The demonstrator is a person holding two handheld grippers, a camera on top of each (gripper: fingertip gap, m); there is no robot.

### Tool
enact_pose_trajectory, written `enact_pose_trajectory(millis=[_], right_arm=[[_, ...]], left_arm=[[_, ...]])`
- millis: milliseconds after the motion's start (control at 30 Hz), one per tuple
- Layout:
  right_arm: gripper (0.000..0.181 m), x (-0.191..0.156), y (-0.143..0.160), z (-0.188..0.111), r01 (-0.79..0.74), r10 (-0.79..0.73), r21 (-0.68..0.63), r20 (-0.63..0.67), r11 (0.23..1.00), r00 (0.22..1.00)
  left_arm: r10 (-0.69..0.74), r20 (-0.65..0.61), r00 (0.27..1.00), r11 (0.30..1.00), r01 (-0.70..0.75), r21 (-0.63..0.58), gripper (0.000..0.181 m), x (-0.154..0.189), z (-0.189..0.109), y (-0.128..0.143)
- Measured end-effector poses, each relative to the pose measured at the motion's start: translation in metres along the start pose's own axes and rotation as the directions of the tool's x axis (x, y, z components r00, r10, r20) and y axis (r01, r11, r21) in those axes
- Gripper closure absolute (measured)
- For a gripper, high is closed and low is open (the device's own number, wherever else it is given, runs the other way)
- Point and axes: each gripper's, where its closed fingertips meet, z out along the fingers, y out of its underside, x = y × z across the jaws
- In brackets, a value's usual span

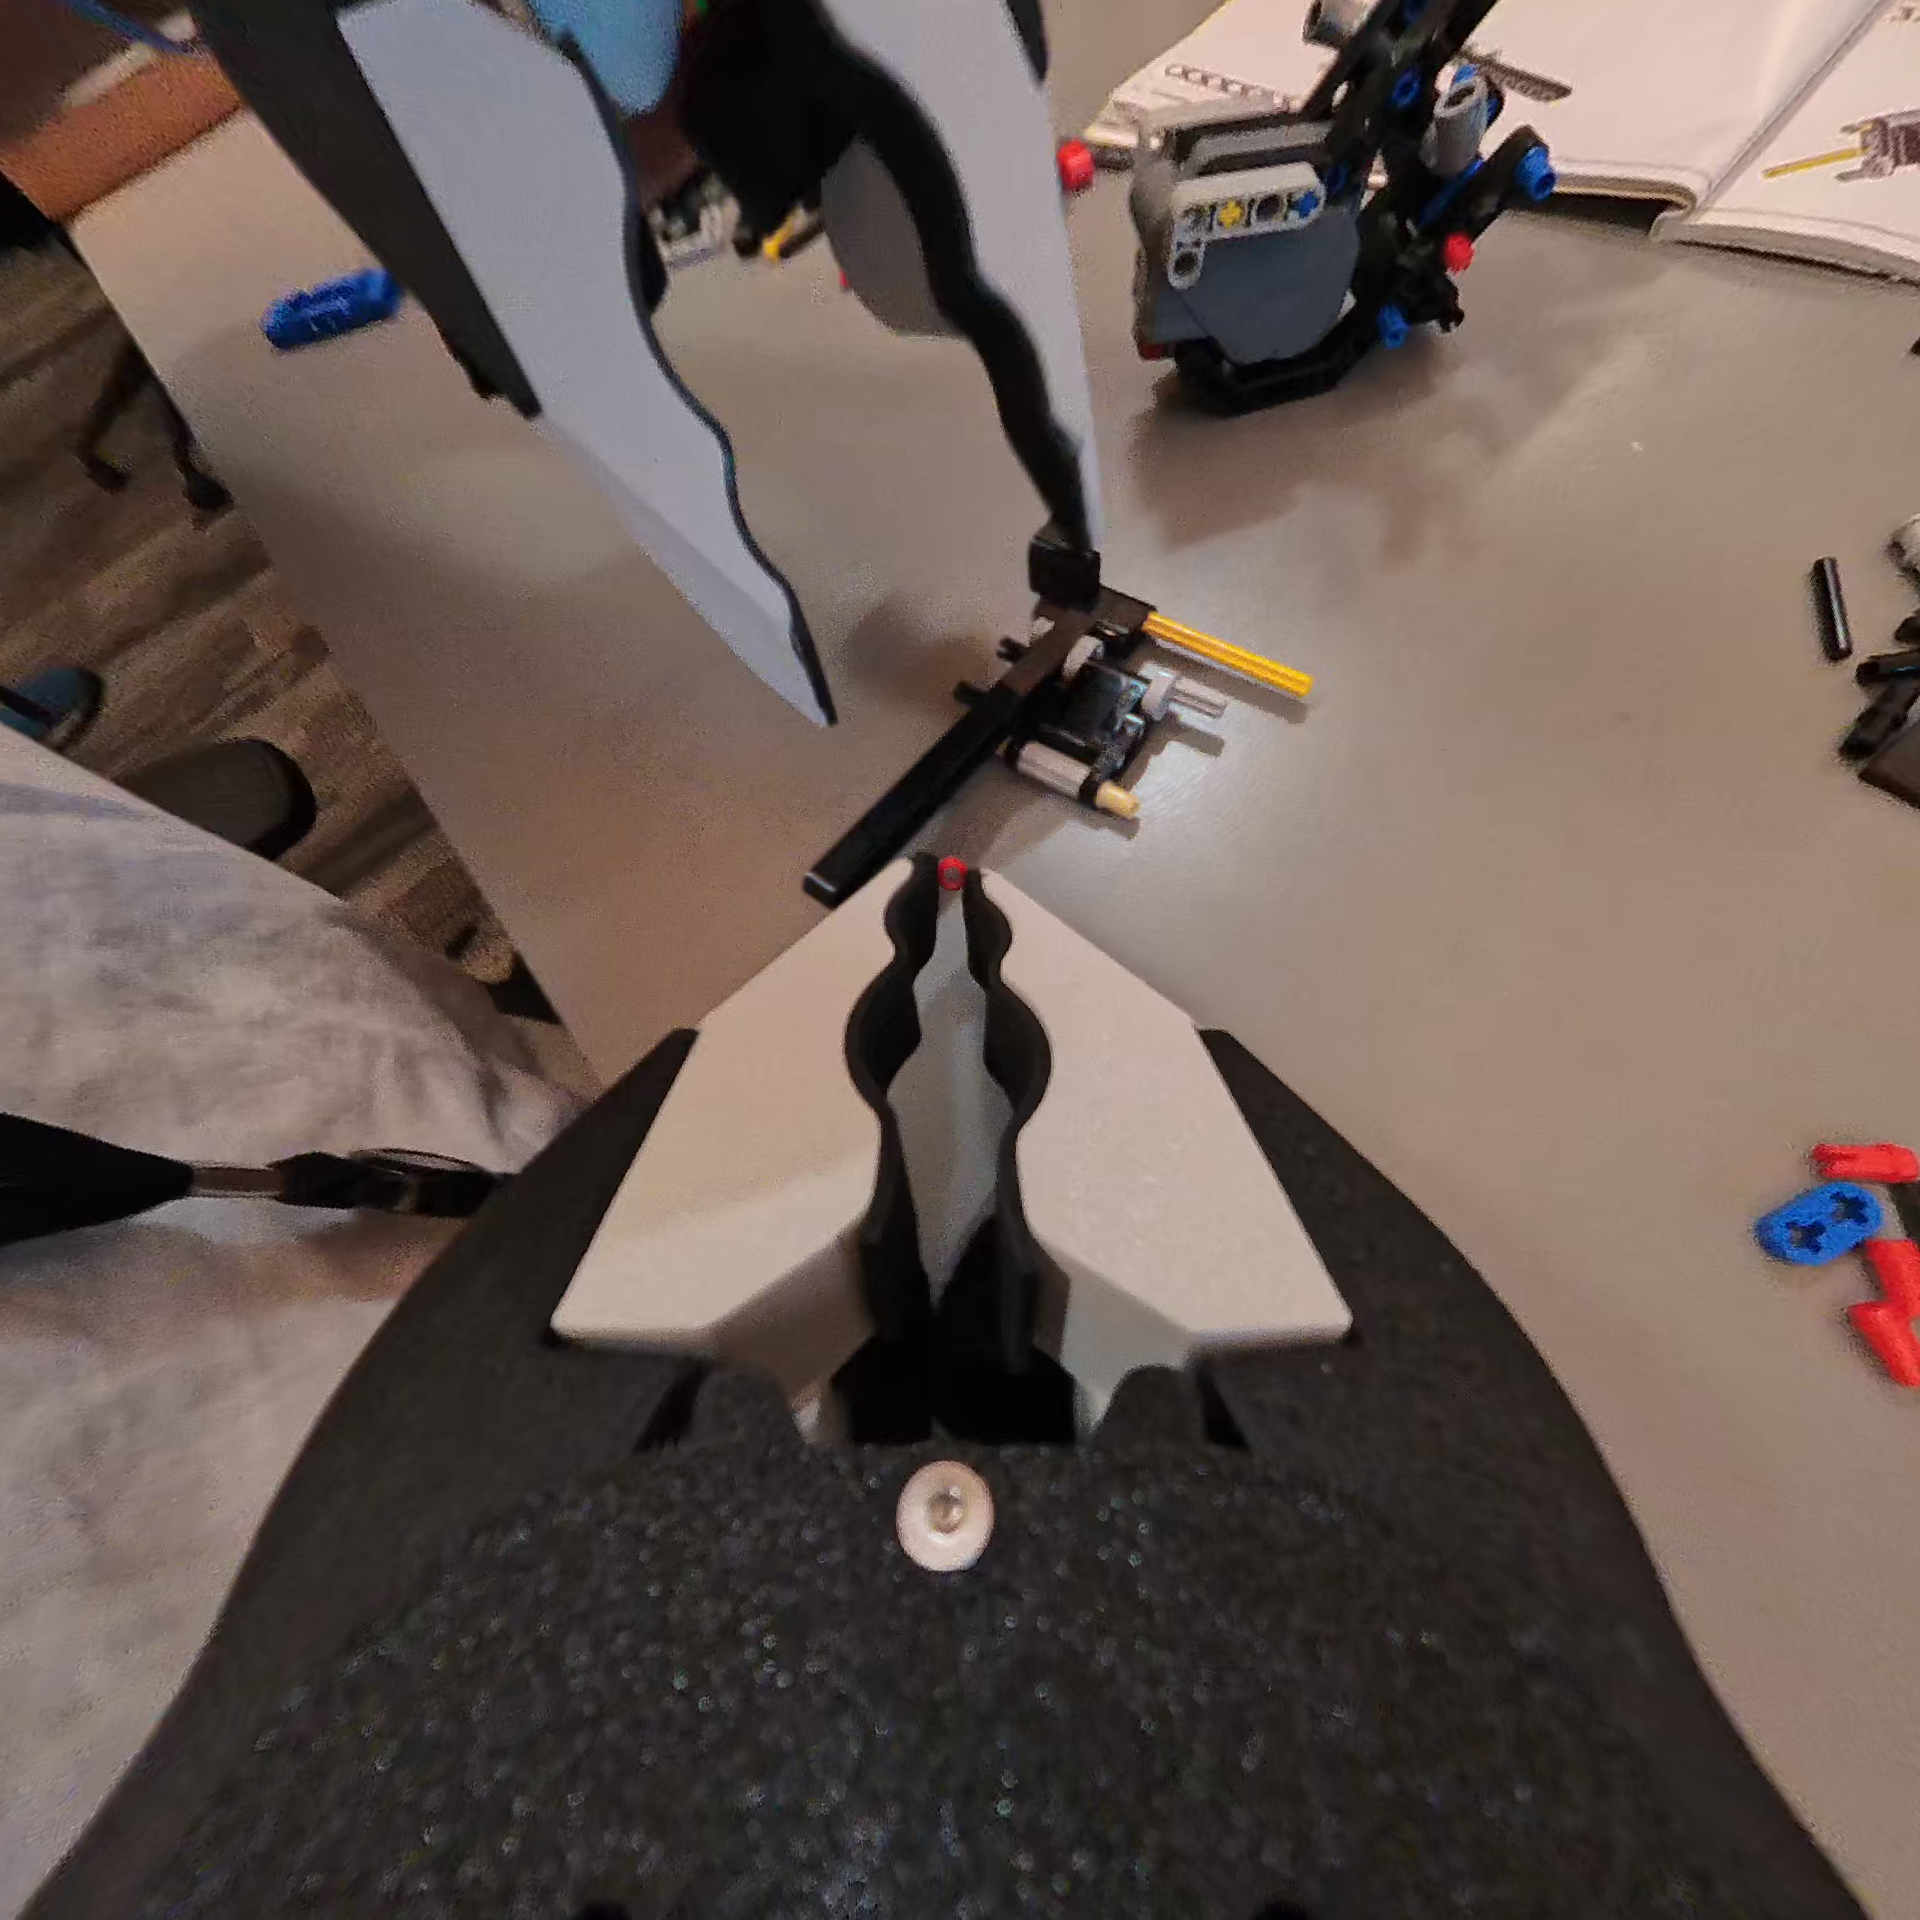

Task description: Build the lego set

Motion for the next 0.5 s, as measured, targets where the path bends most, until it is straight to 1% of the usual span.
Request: enact_pose_trajectory(millis=[33,133,200,233,267,300,367,433,500], right_arm=[[0.177,-0.003,-0.002,-0.003,-0.012,0.012,0.026,0.010,1.000,1.000],[0.177,-0.008,-0.003,-0.011,-0.049,0.046,0.078,0.041,0.996,0.998],[0.177,-0.009,-0.007,-0.015,-0.036,0.029,0.121,0.056,0.992,0.998],[0.177,-0.009,-0.009,-0.017,-0.028,0.020,0.137,0.060,0.990,0.998],[0.177,-0.008,-0.010,-0.018,-0.026,0.018,0.143,0.057,0.989,0.998],[0.177,-0.007,-0.009,-0.018,-0.028,0.020,0.143,0.057,0.989,0.998],[0.177,-0.007,-0.009,-0.019,-0.053,0.043,0.144,0.077,0.988,0.996],[0.177,-0.007,-0.008,-0.019,-0.071,0.060,0.137,0.083,0.988,0.995],[0.177,-0.005,-0.006,-0.018,-0.081,0.073,0.123,0.070,0.989,0.995]], left_arm=[[0.054,0.000,0.999,0.999,-0.054,0.008,0.131,0.005,0.000,-0.002],[0.278,0.083,0.957,0.961,-0.277,-0.024,0.132,0.009,0.006,0.001],[0.416,0.140,0.898,0.909,-0.407,-0.093,0.132,0.007,0.014,0.003],[0.484,0.143,0.863,0.874,-0.469,-0.123,0.134,0.008,0.017,0.004],[0.538,0.145,0.830,0.842,-0.524,-0.127,0.144,0.011,0.020,0.001],[0.581,0.150,0.800,0.813,-0.566,-0.134,0.145,0.012,0.021,-0.001],[0.638,0.154,0.755,0.770,-0.618,-0.156,0.152,0.012,0.023,-0.004],[0.662,0.172,0.730,0.749,-0.634,-0.192,0.168,0.008,0.027,-0.003],[0.662,0.252,0.706,0.749,-0.626,-0.215,0.171,-0.001,0.027,-0.007]])
